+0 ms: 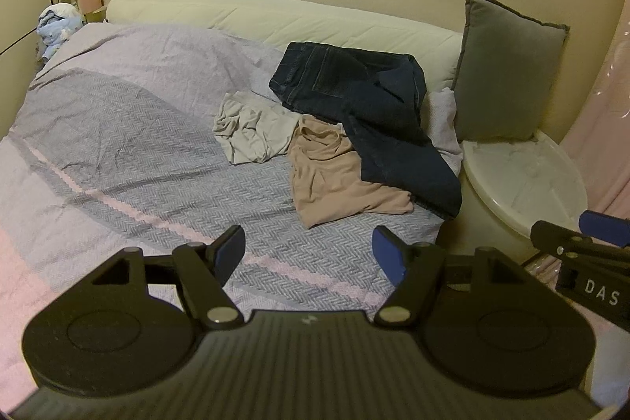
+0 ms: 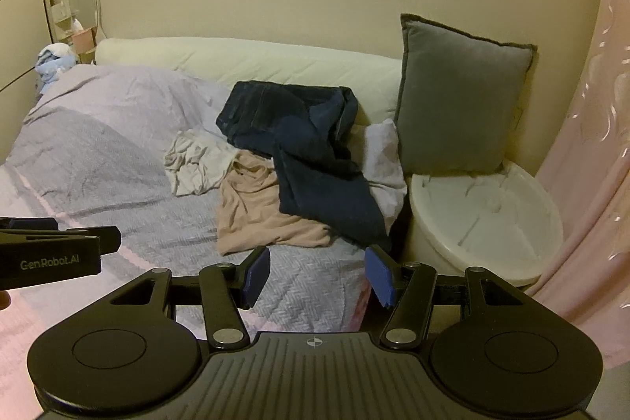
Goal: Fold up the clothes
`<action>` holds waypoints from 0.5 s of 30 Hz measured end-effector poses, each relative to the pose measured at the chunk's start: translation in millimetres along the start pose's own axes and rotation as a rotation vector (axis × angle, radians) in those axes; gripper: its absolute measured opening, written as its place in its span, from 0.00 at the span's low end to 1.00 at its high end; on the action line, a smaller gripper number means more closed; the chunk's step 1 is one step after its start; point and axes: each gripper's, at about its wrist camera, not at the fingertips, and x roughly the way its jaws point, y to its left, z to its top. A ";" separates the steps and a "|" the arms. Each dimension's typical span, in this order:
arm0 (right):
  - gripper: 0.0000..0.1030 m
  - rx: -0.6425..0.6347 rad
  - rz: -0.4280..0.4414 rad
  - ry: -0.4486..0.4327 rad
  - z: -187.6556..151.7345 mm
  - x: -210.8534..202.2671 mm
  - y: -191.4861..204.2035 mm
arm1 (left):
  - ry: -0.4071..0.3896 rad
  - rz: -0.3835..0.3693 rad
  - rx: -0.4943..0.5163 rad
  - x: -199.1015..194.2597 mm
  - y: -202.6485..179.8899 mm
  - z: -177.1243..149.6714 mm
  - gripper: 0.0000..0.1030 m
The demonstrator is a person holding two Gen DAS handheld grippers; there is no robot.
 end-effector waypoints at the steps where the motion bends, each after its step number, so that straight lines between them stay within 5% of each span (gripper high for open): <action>1: 0.56 0.000 -0.004 0.001 0.2 0.0 0.2 | 0.001 -0.003 -0.001 0.7 0.1 0.2 0.66; 15: 0.56 0.025 0.009 -0.052 5.2 5.5 -8.4 | 0.011 -0.047 -0.034 16.2 8.5 0.9 0.66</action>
